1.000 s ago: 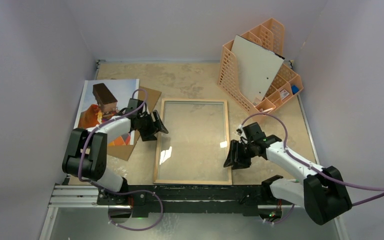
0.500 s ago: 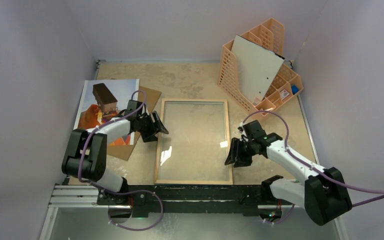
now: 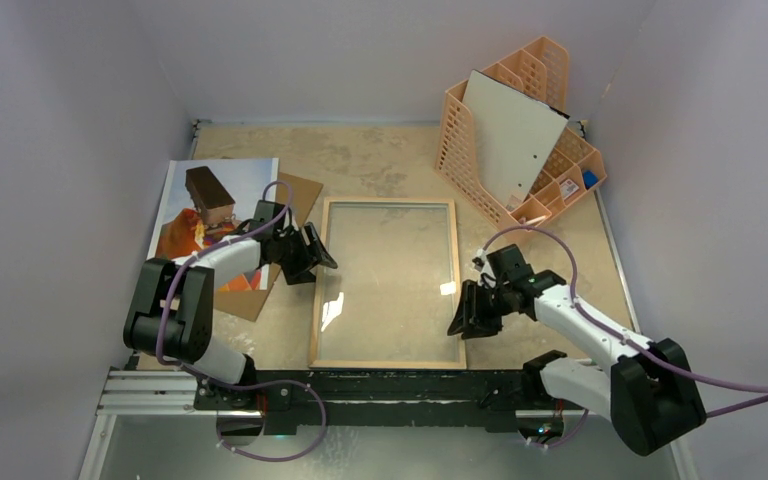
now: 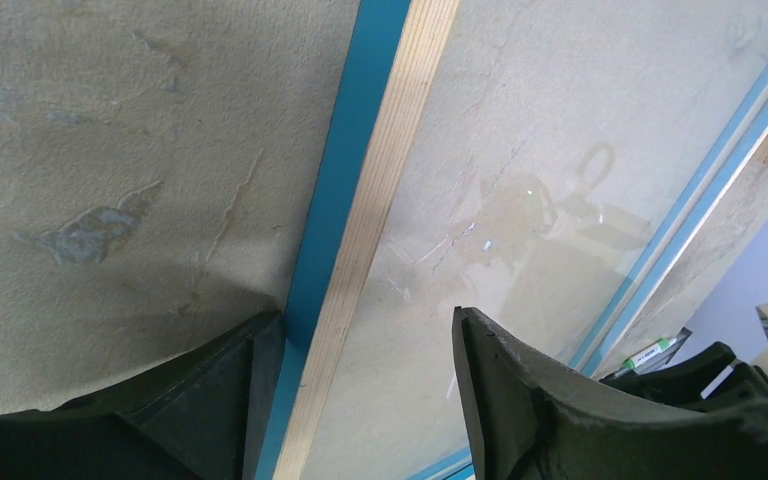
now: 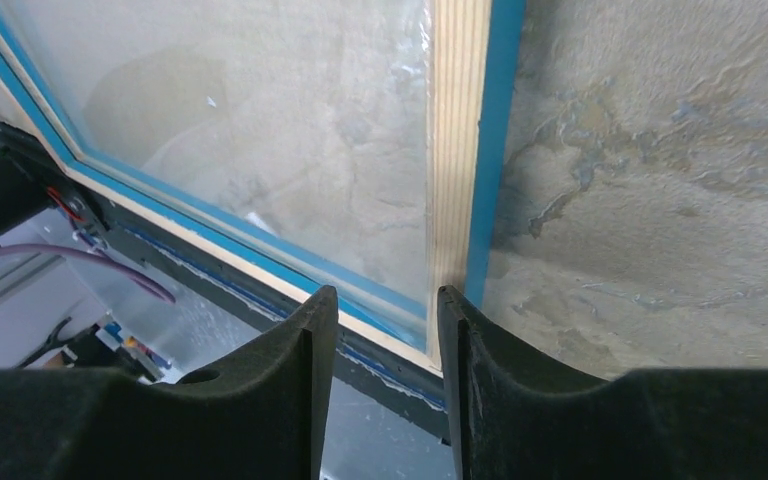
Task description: Put the photo into the frame
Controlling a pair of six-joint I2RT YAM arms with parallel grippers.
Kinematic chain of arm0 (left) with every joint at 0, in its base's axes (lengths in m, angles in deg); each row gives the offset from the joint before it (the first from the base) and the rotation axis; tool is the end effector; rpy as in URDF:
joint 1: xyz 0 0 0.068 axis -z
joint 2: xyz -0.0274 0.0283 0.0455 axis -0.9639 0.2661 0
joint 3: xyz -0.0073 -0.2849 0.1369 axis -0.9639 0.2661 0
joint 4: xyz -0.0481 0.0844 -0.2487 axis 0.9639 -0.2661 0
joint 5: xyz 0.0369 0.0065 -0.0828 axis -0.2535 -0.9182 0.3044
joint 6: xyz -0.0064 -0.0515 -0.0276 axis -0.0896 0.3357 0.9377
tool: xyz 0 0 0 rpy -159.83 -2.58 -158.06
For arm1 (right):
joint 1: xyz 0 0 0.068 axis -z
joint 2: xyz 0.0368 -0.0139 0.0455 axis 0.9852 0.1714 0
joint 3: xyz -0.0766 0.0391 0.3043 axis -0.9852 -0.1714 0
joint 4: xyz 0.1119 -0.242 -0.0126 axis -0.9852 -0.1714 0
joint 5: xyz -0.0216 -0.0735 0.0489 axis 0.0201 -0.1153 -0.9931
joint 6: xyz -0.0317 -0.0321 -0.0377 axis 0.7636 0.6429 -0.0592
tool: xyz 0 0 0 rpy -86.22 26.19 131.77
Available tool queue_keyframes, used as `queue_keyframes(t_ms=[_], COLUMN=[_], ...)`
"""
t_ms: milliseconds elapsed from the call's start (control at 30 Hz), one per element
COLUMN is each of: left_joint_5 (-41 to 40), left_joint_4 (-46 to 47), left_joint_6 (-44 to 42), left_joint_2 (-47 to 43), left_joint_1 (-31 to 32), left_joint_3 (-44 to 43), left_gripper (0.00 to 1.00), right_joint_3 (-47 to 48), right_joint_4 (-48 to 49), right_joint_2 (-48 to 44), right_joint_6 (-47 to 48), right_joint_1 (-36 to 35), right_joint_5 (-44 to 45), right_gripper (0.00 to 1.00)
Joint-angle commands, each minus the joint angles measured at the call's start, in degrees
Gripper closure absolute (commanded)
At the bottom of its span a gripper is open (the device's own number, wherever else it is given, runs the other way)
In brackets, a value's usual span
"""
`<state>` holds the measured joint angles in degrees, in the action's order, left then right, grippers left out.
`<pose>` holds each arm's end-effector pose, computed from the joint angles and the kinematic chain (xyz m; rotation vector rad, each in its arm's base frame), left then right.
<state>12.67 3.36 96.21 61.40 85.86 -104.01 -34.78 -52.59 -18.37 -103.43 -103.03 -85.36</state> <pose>0.2716 -0.0710 0.1855 -0.6083 2.7033 -0.8121 0.1502 0.0836 0.2017 0.1101 2.7957 0.8897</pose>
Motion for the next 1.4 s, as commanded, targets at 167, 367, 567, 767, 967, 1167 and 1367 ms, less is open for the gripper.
queue_keyframes(t_ms=[167, 367, 567, 767, 967, 1167, 1367], left_joint_5=[-0.1, 2.2, 2.8, 2.5, 2.8, 3.8, 4.3], left_joint_4=[-1.1, 1.2, 1.8, 1.6, 2.0, 2.7, 3.1], left_joint_6=[0.2, 2.2, 3.2, 3.1, 3.1, 3.4, 3.9], left_joint_2=[1.2, 1.1, 0.7, 0.5, 0.7, 1.2, 1.4], left_joint_1=[0.2, 0.3, 0.3, 0.4, 0.3, 0.3, 0.4], left_joint_3=[2.3, 4.3, 5.1, 5.1, 5.4, 6.1, 6.7], left_gripper=[0.35, 0.36, 0.37, 0.37, 0.37, 0.37, 0.37], right_joint_3=[-4.3, -7.0, -7.7, -8.4, -10.1, -11.1, -11.4], right_joint_4=[3.7, 9.3, 14.7, 17.7, 21.2, 25.7, 30.6], right_joint_2=[2.5, 5.4, 6.7, 4.8, 5.6, 8.3, 9.7], right_joint_6=[-0.1, -1.1, -2.5, -4.3, -5.2, -5.5, -6.0], right_joint_1=[-0.7, -0.7, -0.7, -0.8, -0.7, -0.7, -0.7], right_joint_5=[-3.6, -5.3, -7.3, -11.1, -12.5, -13.4, -15.5], right_gripper=[0.54, 0.54, 0.53, 0.51, 0.5, 0.48, 0.43])
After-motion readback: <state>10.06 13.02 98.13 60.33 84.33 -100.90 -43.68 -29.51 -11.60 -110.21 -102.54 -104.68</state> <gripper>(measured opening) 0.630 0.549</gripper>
